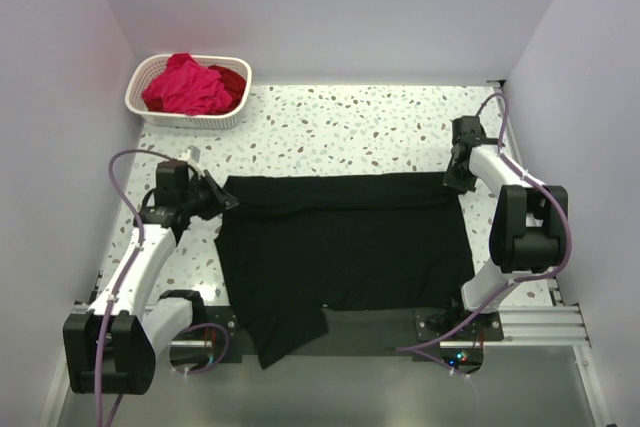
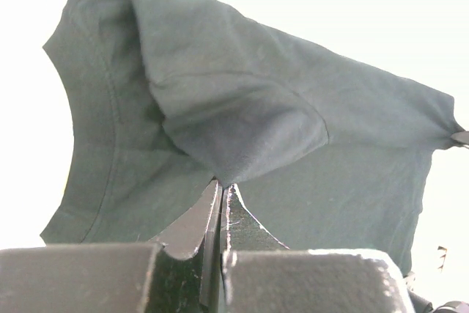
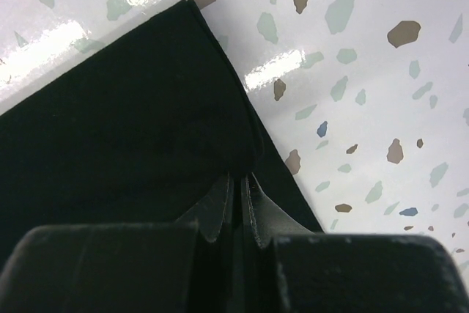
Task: Fold and stack the t-shirts
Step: Fold the tshirt
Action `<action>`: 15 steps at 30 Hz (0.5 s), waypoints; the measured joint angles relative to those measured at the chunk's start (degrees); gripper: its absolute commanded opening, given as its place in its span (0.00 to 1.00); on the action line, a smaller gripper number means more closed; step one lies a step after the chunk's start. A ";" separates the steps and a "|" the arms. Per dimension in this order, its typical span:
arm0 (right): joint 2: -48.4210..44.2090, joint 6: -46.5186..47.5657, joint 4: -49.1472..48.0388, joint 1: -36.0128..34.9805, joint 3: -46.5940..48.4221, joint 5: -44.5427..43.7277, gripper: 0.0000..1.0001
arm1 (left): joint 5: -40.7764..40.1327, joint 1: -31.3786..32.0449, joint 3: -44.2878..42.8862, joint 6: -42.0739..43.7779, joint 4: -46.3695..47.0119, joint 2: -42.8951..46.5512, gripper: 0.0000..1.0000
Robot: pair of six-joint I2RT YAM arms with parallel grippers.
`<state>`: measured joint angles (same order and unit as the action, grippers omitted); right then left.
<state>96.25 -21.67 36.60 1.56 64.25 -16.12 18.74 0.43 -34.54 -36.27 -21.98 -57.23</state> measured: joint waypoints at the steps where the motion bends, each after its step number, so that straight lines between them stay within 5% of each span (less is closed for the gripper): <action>1: 0.00 0.00 0.07 0.00 0.02 -0.02 0.00 | 0.02 0.00 -0.63 0.07 -0.09 0.13 0.00; 15: 1.55 -0.76 -0.31 0.00 -0.63 -0.98 0.06 | -1.46 0.00 -1.11 1.42 -3.87 2.21 0.00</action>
<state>97.80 -22.44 36.29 1.56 63.61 -17.10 17.28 0.43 -35.66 -34.85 -25.85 -55.02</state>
